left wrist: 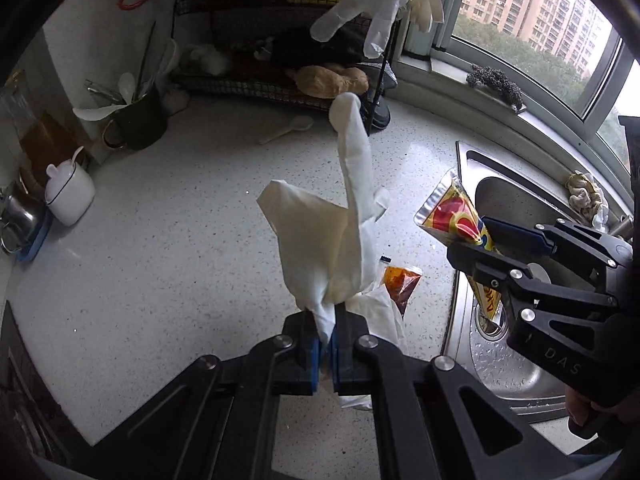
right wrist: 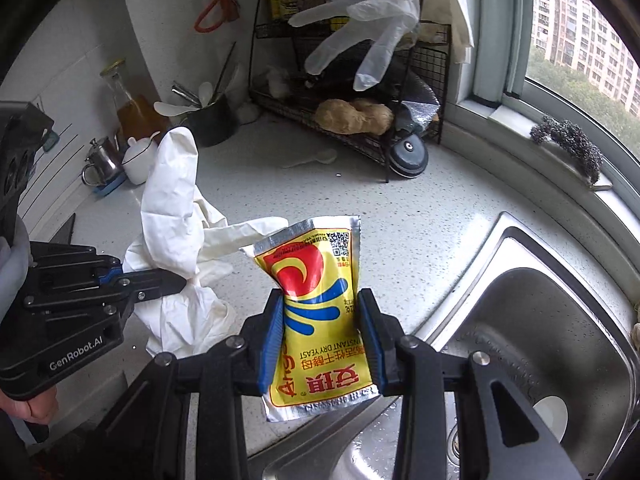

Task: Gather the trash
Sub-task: 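Carry the glove and yellow packet down into the cabinet above the red bucket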

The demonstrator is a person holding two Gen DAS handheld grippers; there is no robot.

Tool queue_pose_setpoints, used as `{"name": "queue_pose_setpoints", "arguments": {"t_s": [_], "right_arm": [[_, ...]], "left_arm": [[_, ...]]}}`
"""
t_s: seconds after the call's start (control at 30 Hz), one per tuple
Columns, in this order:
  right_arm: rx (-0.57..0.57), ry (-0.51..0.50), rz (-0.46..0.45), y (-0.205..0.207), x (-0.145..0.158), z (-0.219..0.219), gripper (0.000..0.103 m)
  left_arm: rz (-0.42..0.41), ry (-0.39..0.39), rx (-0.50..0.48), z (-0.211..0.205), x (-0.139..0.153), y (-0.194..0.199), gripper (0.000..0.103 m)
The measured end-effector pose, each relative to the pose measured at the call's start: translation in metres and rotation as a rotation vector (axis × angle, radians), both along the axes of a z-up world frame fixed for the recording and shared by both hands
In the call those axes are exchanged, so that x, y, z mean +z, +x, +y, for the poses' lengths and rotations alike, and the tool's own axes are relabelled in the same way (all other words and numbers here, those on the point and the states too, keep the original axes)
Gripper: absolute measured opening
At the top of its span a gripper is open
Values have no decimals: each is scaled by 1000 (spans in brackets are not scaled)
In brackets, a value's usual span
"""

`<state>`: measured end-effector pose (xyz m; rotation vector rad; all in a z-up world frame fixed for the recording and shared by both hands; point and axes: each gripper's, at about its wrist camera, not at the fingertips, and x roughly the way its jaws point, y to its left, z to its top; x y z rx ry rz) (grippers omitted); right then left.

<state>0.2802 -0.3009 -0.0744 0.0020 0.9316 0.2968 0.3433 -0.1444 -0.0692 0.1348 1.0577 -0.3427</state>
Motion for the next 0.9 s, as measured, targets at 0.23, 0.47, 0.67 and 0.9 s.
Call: {"name": "queue_pose_setpoints", "arguments": {"t_s": [0.23, 0.47, 0.67, 0.9], "right_arm": [[110, 3, -3, -35, 1, 44, 34], [190, 6, 5, -73, -1, 77, 34], [255, 0, 17, -114, -6, 101, 34], [328, -11, 57, -167, -21, 118, 34]], "left_arm": [[-1, -3, 100, 43, 3, -53, 3], [-3, -6, 178, 82, 2, -114, 3], [2, -8, 243, 106, -3, -169, 3], [22, -11, 321, 126, -22, -242, 3]]}}
